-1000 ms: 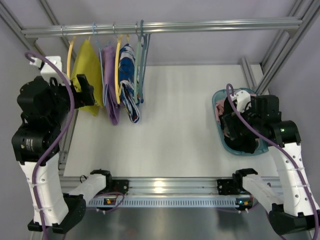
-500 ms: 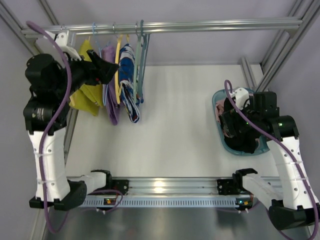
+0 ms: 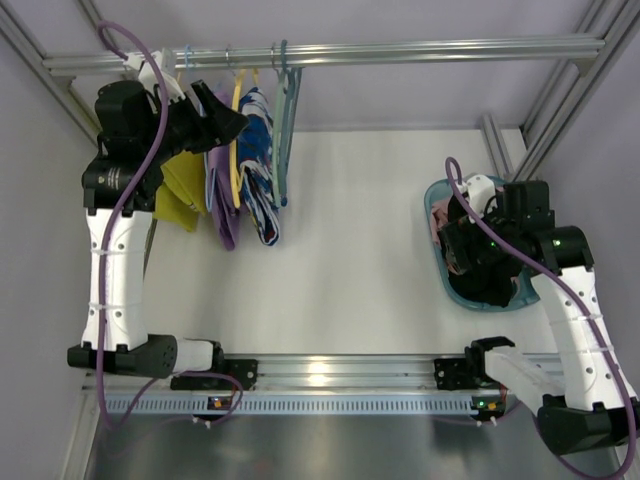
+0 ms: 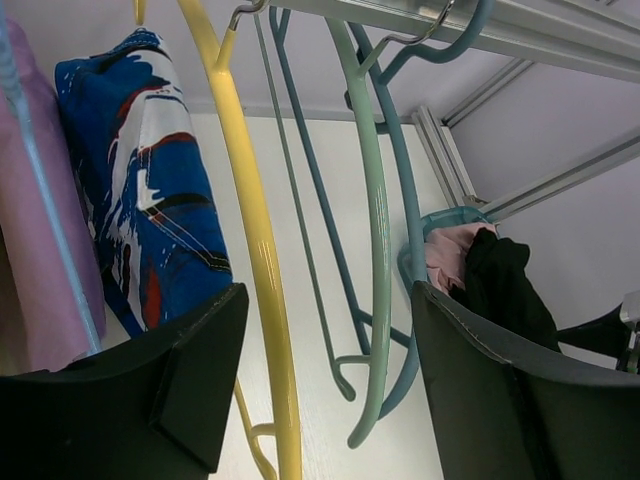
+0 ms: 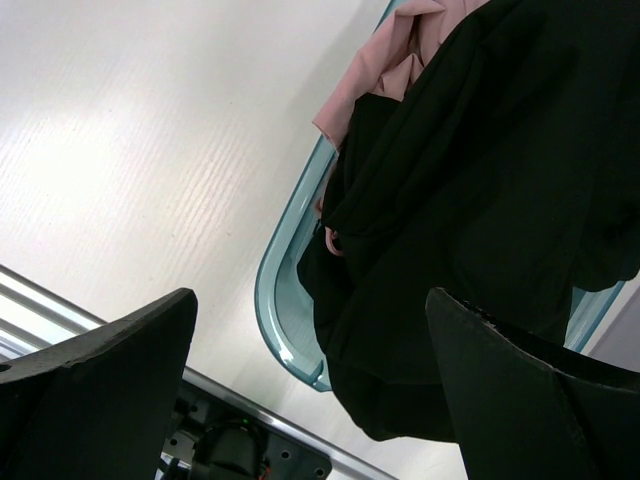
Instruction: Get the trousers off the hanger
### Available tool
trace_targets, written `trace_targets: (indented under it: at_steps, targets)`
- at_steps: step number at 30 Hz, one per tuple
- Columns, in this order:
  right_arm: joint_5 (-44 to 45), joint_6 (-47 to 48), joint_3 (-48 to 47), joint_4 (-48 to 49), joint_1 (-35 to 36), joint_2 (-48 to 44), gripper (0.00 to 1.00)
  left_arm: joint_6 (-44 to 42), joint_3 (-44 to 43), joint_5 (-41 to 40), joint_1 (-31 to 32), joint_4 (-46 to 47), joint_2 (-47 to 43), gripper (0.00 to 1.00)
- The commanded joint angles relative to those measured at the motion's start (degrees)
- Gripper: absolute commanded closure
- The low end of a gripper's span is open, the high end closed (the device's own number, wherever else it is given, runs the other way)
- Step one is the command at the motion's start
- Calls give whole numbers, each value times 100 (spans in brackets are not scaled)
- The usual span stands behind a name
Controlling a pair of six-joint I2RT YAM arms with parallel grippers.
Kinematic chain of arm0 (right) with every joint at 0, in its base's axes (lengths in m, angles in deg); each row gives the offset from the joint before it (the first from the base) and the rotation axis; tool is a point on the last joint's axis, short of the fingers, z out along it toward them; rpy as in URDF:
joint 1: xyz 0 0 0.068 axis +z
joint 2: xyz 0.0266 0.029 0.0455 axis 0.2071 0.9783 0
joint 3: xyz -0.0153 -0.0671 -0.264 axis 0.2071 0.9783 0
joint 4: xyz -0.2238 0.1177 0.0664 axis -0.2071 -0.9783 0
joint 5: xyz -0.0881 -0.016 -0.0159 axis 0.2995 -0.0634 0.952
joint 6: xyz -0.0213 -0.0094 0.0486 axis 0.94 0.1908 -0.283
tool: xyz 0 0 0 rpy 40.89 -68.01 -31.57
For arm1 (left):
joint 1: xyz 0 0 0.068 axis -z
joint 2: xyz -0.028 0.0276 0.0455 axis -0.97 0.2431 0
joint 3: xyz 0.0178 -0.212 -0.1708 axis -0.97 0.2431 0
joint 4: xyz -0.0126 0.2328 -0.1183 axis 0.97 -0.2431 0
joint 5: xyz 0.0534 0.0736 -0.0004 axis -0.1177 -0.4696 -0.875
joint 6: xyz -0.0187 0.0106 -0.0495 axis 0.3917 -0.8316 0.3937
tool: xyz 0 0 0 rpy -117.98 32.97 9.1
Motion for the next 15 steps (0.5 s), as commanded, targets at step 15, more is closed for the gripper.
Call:
trace_targets:
  at_steps: [15]
  targets:
    - [-87, -16, -384, 121, -10, 51, 1, 712, 892, 529, -27, 1490, 235, 36]
